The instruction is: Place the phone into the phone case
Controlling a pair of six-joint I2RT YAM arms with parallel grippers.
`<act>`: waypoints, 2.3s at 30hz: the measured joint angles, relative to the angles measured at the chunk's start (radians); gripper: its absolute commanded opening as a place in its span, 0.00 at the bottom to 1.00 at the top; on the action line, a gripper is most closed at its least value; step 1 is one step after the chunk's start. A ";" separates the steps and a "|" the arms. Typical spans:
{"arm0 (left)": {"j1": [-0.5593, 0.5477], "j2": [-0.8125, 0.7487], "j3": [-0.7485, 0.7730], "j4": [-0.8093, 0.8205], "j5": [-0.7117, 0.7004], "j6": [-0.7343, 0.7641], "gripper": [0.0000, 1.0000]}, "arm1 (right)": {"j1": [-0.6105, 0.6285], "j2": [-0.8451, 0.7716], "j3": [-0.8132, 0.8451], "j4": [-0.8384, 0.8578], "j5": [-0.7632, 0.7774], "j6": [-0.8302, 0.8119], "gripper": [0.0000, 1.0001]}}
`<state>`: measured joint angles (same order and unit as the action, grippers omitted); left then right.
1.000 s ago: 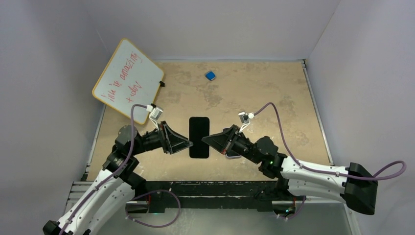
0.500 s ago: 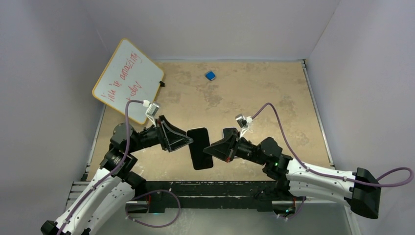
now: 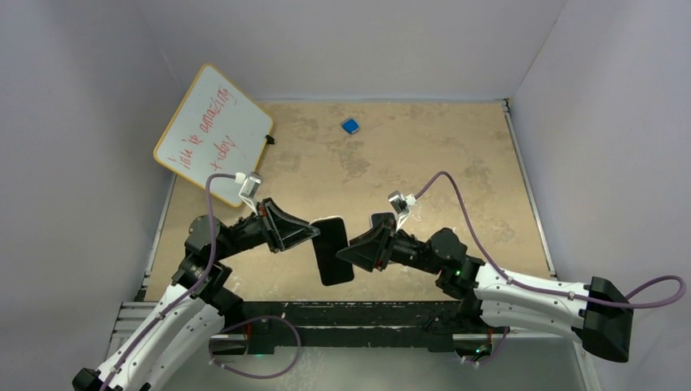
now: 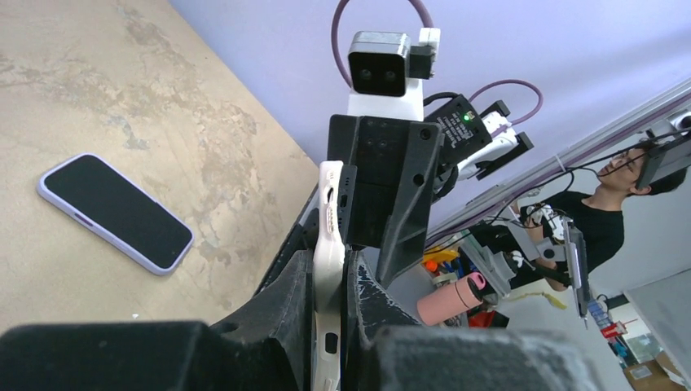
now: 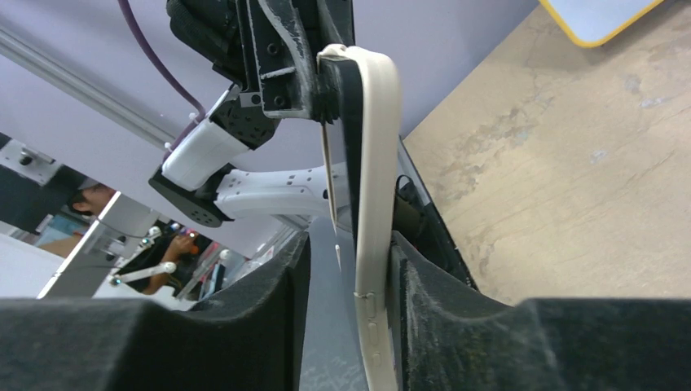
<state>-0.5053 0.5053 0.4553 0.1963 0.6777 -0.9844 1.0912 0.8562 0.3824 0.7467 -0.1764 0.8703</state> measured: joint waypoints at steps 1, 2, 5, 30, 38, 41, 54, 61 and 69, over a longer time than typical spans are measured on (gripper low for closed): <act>0.000 -0.002 -0.008 0.007 -0.001 0.000 0.00 | 0.000 -0.001 0.000 0.000 0.002 0.000 0.46; 0.000 -0.004 -0.014 0.011 -0.002 0.000 0.00 | 0.000 -0.002 0.000 -0.002 0.003 -0.001 0.48; 0.000 -0.006 -0.028 0.024 0.000 0.001 0.00 | 0.000 -0.002 0.005 -0.009 0.006 -0.002 0.52; 0.000 0.033 -0.047 0.183 0.161 0.002 0.00 | 0.000 0.008 0.147 -0.107 0.024 -0.026 0.33; 0.000 0.034 0.010 0.011 0.130 0.072 0.00 | -0.008 0.011 0.147 -0.137 0.029 -0.080 0.00; -0.003 0.048 0.080 -0.133 0.109 0.156 0.00 | -0.010 0.015 0.157 -0.146 0.035 -0.101 0.02; -0.012 0.080 0.135 -0.284 0.091 0.291 0.00 | -0.010 0.039 0.186 -0.226 0.051 -0.147 0.09; -0.001 0.095 0.135 -0.306 0.099 0.314 0.00 | -0.015 0.050 0.188 -0.235 0.046 -0.177 0.01; -0.001 0.030 0.001 -0.091 0.073 0.142 0.00 | -0.017 0.066 0.189 -0.193 0.010 -0.198 0.57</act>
<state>-0.5060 0.5354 0.4561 0.1055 0.7506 -0.8425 1.0740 0.9218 0.5713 0.5537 -0.1665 0.6724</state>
